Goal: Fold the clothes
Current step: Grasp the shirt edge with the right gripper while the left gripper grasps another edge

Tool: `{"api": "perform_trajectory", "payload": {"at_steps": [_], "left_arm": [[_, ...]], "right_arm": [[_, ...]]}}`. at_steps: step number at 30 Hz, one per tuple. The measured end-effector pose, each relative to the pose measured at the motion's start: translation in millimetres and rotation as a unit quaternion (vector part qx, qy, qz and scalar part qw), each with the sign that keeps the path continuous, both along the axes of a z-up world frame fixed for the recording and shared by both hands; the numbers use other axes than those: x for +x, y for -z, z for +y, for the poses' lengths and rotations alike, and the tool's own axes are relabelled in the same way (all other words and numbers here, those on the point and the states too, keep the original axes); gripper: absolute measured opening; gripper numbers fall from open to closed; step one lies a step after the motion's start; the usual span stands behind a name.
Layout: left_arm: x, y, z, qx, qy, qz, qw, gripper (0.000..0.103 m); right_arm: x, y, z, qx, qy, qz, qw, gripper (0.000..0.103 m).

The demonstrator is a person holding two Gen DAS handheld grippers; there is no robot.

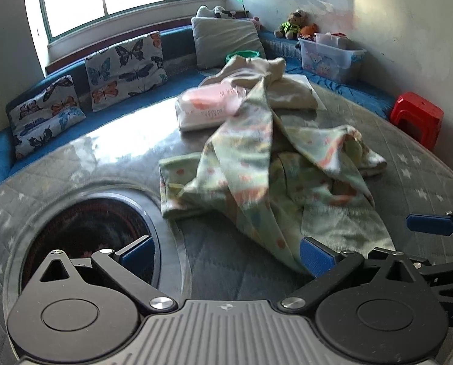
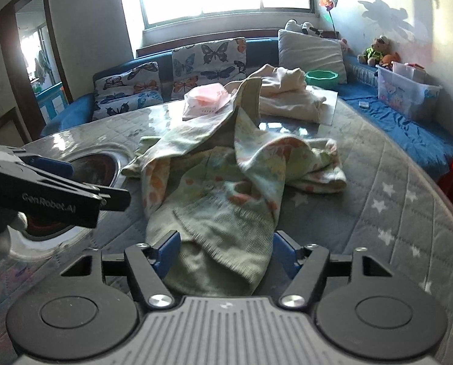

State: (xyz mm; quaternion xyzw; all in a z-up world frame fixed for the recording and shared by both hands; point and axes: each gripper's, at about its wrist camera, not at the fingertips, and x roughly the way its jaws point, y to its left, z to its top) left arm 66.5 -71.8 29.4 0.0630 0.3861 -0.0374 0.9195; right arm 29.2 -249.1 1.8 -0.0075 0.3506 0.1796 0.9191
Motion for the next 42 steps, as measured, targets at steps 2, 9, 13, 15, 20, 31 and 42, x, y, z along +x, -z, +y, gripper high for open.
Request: {"api": "perform_trajectory", "payload": {"at_steps": [2,9,13,15,20,31,42], "left_arm": [[8.1,-3.3,-2.8,0.006,0.003,-0.007,1.0000,0.102],[37.5,0.1,-16.4,0.027,0.022,-0.008,0.9994,0.097],[53.1,12.9,-25.6,0.057,0.036,0.004,0.9977,0.096],[58.7,18.0,-28.2,0.073,0.042,0.009,0.9964,0.090],[71.9,28.3,-20.0,0.077,0.036,0.031,0.9959,0.049],[39.5,8.9,18.2,0.002,0.041,0.034,0.9986,0.011],[-58.1,4.6,67.6,-0.029,0.066,0.067,0.9952,0.007]], "right_arm": [[9.3,-1.9,1.9,-0.010,0.000,-0.008,1.000,0.065],[46.4,-1.4,13.9,-0.061,-0.007,-0.031,0.998,0.057],[62.8,8.3,22.9,-0.094,-0.020,-0.028,0.995,0.049],[68.1,12.9,25.6,-0.108,-0.022,-0.029,0.994,0.046],[73.7,17.6,22.0,-0.125,-0.016,-0.035,0.991,0.020],[36.7,-12.1,-10.7,-0.073,-0.003,-0.052,0.996,0.006],[-51.0,-28.3,-26.6,-0.058,-0.084,0.000,0.995,0.005]]}}
